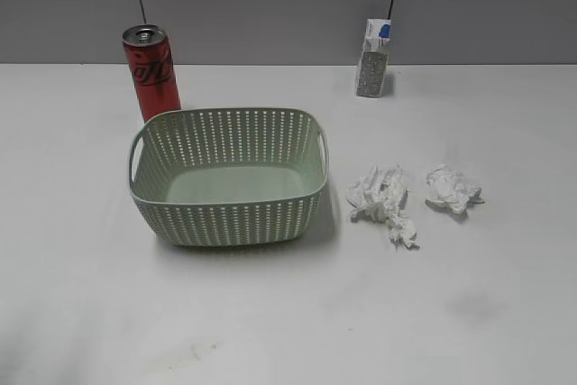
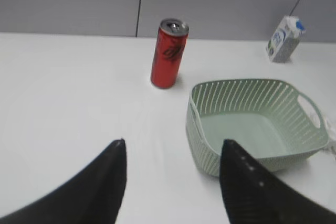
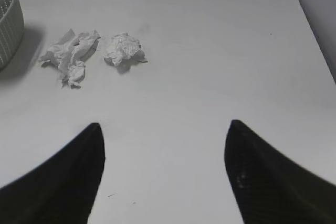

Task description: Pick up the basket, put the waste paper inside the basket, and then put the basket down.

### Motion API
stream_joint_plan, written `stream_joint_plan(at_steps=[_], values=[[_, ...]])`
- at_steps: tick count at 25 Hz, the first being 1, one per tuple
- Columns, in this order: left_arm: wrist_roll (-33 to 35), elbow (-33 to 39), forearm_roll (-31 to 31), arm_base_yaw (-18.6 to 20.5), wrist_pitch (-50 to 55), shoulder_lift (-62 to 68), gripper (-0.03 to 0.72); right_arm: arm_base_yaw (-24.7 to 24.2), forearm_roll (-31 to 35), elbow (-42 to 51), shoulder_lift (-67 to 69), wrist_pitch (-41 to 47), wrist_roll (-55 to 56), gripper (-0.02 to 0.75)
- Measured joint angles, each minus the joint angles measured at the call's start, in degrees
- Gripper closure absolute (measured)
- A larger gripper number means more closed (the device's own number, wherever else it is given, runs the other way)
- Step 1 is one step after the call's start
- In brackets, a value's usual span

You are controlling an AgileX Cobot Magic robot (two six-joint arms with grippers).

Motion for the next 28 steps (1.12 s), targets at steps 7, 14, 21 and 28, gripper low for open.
stream_joint_plan(at_steps=[7,14,21,28], values=[[1.89,-14.77,-4.23,-2.08,4.13,32.27,0.204,0.00,0.00,0.00,0.00,0.00,0.00,0.199],[-1.63,-27.03,-1.13,-10.32,6.42,54.77,0.202,0.00,0.00,0.00,0.00,0.00,0.00,0.199],[-8.14,-33.61,3.76,-14.27,6.52,70.72,0.202,0.00,0.00,0.00,0.00,0.00,0.05,0.199],[-9.04,-34.16,5.21,-14.33,6.40,80.21,0.225,0.00,-0.05,0.00,0.00,0.00,0.05,0.199]])
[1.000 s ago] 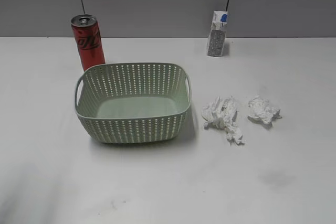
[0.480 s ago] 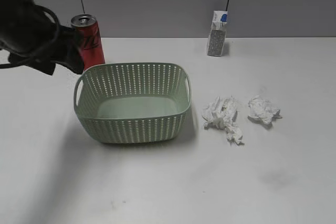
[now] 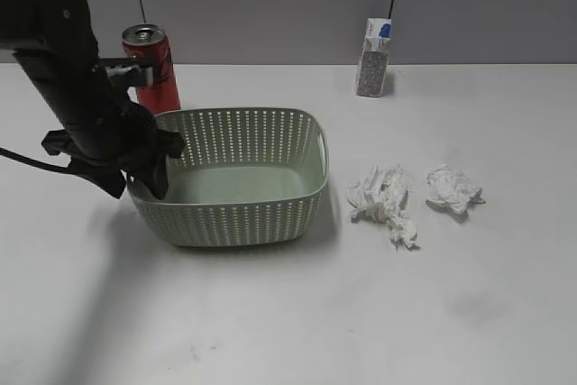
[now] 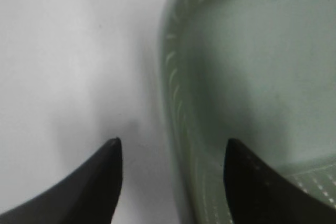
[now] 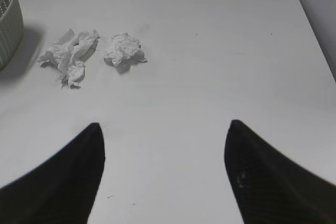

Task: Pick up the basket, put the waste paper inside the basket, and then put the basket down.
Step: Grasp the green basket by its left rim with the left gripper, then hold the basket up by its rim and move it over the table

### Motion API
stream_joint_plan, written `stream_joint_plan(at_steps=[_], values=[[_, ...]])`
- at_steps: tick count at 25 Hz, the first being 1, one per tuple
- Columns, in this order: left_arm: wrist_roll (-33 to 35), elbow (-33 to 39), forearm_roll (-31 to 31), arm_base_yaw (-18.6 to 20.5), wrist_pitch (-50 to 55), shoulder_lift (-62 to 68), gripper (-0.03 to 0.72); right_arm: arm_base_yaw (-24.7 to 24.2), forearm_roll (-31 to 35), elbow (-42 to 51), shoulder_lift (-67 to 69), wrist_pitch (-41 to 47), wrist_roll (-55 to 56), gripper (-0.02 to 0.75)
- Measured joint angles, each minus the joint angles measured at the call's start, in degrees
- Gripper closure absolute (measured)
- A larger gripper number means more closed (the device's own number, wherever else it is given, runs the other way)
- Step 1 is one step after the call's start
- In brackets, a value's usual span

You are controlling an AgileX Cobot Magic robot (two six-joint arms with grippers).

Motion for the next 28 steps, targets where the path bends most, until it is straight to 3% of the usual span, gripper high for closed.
stream_joint_plan(at_steps=[3,9,18,28], values=[[0.00,0.00,0.00,0.00,-0.18,1.23,0.316,0.00,0.00,0.00,0.00,0.00,0.00,0.199],[-0.37,0.00,0.04,0.00,-1.09,1.01,0.672,0.00,0.00,0.00,0.00,0.00,0.00,0.199],[-1.88,0.32,1.31,0.00,2.40,-11.38,0.689,0.00,1.27,-2.54,5.62,-4.32,0.00,0.229],[-8.29,14.61,1.42,0.00,-1.48,-24.07,0.689,0.00,10.11,-9.27,43.73,-14.33,-5.78,0.250]])
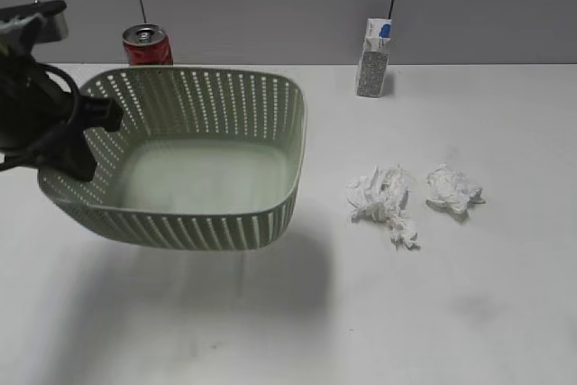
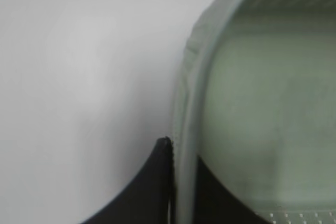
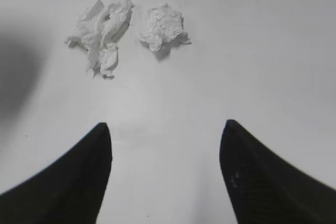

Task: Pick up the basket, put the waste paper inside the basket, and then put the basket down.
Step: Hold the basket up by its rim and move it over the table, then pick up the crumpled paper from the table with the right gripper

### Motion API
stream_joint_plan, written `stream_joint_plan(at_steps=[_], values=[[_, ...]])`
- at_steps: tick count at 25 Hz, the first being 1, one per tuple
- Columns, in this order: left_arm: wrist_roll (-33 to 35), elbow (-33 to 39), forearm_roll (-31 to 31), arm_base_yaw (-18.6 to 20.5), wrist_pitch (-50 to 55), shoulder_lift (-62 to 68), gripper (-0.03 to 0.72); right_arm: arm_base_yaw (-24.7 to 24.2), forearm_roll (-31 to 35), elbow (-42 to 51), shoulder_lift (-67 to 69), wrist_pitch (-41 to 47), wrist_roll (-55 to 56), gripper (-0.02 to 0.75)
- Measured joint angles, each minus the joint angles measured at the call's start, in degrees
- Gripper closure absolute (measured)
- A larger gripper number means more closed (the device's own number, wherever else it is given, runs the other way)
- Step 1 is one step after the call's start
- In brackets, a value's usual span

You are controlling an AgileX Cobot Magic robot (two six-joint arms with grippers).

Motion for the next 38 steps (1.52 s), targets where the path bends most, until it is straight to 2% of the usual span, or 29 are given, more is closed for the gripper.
stream_joint_plan(at_steps=[6,12,20,22,29,31,34,38], values=[[-0.13,3.85,-0.19,0.00,-0.14,-0.42,0.689,0.00,7.54,-10.49,27.68,-4.51,-8.41,0.250],[-0.21,3.85,-0.43,0.00,-0.60,-0.70,0.689,0.00,8.51,-22.47,51.14,-6.98,-9.68,0.250],[-0.27,3.85,-0.43,0.00,-0.60,-0.70,0.689,0.00,8.19,-31.57,68.35,-7.20,-9.73,0.258],[-0.27,3.85,-0.48,0.00,-0.60,-0.70,0.689,0.00,8.05,-31.94,69.71,-7.26,-9.78,0.302],[-0.27,3.85,-0.48,0.00,-0.60,-0.18,0.689,0.00,8.06,-32.52,69.83,-6.42,-9.83,0.702],[-0.27,3.85,-0.48,0.00,-0.60,-0.06,0.689,0.11,8.76,-32.77,69.13,-4.72,-9.83,0.741],[-0.27,3.85,-0.48,0.00,-0.60,-0.06,0.689,2.07,9.76,-33.69,65.46,-3.58,-11.39,0.745],[-0.27,3.85,-0.48,0.00,-0.64,-0.06,0.689,9.48,10.27,-37.08,58.46,-2.76,-13.37,0.745]])
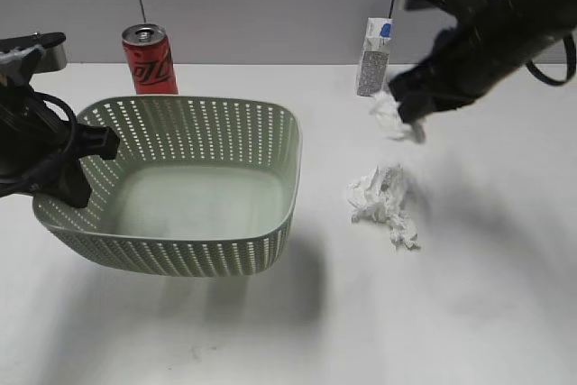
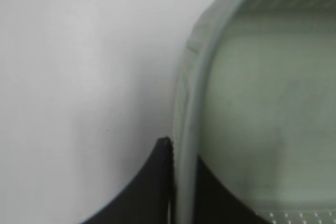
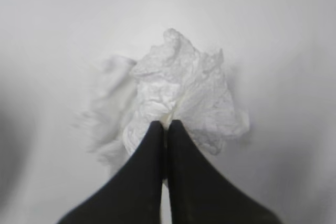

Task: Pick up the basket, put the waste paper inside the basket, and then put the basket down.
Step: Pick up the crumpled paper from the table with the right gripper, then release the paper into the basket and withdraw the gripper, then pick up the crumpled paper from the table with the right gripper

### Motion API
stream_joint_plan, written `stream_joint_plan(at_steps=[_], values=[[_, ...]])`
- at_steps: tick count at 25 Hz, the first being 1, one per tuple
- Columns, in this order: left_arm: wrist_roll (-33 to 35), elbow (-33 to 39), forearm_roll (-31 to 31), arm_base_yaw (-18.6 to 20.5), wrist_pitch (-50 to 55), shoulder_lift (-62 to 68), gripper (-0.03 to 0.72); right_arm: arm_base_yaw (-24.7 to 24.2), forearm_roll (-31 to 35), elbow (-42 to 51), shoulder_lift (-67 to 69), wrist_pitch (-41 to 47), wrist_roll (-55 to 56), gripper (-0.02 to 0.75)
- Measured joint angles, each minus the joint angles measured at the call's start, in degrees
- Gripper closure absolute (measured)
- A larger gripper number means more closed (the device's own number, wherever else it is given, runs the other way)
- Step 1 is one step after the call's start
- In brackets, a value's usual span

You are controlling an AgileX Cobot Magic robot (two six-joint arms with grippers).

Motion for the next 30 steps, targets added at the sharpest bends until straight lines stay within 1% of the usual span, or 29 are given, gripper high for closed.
stream_joint_plan(at_steps=[1,7,10,11,12,13,14,16,17,18,20,22,23,26,28,30], values=[[0.00,0.00,0.00,0.00,0.00,0.00,0.689,2.22,0.11,-1.13,-1.47,0.28,-0.10,0.745],[0.00,0.00,0.00,0.00,0.00,0.00,0.689,19.62,1.04,-9.97,-5.04,-0.10,-0.37,0.745],[0.00,0.00,0.00,0.00,0.00,0.00,0.689,25.61,1.48,-10.61,-4.15,-1.15,-0.42,0.743],[0.00,0.00,0.00,0.00,0.00,0.00,0.689,26.76,1.66,-10.61,-3.36,-1.08,-0.42,0.727],[0.00,0.00,0.00,0.00,0.00,0.00,0.689,27.32,1.78,-10.61,-2.46,-0.62,-0.42,0.693],[0.00,0.00,0.05,0.00,0.00,0.00,0.689,27.66,1.78,-10.61,-1.72,-0.05,-0.42,0.609],[0.00,0.00,0.05,0.00,0.00,0.00,0.689,27.84,1.78,-10.61,-1.03,0.60,-0.42,0.523],[0.00,0.00,0.05,0.00,0.00,0.00,0.689,27.62,1.47,-10.86,-0.56,2.95,-0.28,0.276],[0.00,0.00,0.05,0.00,0.00,0.00,0.689,27.22,0.68,-11.51,-0.56,4.84,0.36,0.197],[0.00,0.00,0.09,0.00,0.00,0.00,0.689,26.77,-1.03,-12.51,-0.80,6.37,1.27,0.150],[0.00,0.00,0.09,0.00,-0.02,0.00,0.689,25.67,-6.54,-13.84,-2.15,8.80,4.91,0.138],[0.00,0.00,0.11,0.00,-0.20,0.00,0.689,23.20,-13.78,-14.22,-4.37,9.36,9.01,0.158],[0.00,0.00,0.11,0.00,-0.28,0.00,0.689,21.15,-16.14,-14.38,-5.17,9.78,10.75,0.168],[0.00,0.00,0.11,0.00,-0.47,0.00,0.689,13.96,-17.78,-13.55,-5.51,10.94,12.80,0.178],[0.00,0.00,0.25,0.00,-0.79,0.00,0.689,9.24,-17.49,-9.63,-4.64,10.35,13.13,0.179],[0.00,0.00,0.25,0.00,-1.07,0.00,0.689,6.21,-16.69,-4.06,-2.90,7.53,13.24,0.181]])
